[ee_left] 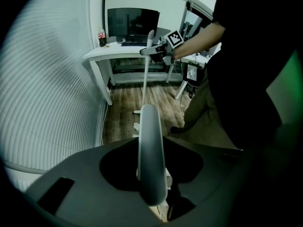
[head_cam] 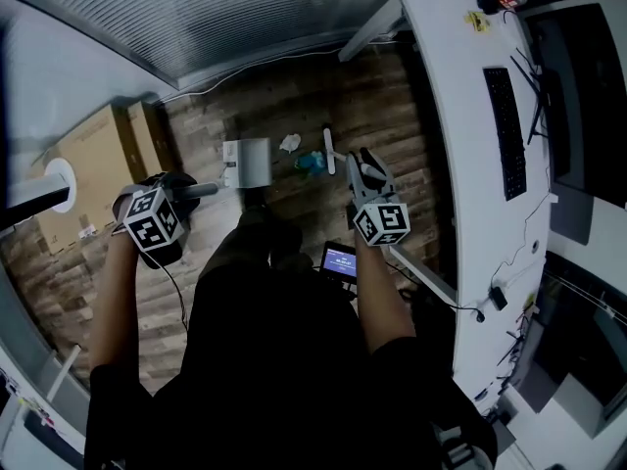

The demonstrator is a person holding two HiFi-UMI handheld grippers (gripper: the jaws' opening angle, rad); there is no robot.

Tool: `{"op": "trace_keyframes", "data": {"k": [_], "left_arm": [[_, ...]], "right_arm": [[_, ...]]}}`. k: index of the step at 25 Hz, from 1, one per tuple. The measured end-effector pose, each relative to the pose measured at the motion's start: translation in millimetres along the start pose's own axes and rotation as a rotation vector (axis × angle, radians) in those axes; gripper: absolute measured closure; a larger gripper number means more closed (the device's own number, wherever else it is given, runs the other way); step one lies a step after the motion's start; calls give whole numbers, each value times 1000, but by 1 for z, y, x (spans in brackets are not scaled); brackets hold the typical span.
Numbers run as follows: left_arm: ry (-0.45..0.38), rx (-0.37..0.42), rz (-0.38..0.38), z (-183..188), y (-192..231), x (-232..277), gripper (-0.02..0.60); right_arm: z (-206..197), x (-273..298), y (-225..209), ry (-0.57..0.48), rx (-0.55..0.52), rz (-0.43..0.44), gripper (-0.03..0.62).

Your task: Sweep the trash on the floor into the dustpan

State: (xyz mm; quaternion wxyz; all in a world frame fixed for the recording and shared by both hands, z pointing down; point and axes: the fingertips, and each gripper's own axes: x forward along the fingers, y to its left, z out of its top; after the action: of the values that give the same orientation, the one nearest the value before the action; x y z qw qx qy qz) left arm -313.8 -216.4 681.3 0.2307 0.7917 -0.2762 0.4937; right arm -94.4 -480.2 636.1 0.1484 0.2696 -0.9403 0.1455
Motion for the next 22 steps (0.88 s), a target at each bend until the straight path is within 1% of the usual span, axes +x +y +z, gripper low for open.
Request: {"op": "trace_keyframes", "data": {"k": [4,8,11,17,19,22], "left_arm": [[-6,-1,-10,0,-2,1,468],[-20,-11,-8,-3,0,0,469],[-28,-22,-4,-5,0,-1,469],[-45,-41,-3,-6,-1,-1,471],[-52,-46,-1,-6,-1,-1,472],[-57,-50,4,-6,-2,0,472]], "right_arm": [[1,7,8,-15,78,-42,474],[1,12,24,-35,154,-45,464],[0,17,48,-33,175,-2,461],[-2,27,106,-28,202,132,459],[-1,29,122,-27,230,163,459],[-1,32,136,-34,300,186,459]]}}
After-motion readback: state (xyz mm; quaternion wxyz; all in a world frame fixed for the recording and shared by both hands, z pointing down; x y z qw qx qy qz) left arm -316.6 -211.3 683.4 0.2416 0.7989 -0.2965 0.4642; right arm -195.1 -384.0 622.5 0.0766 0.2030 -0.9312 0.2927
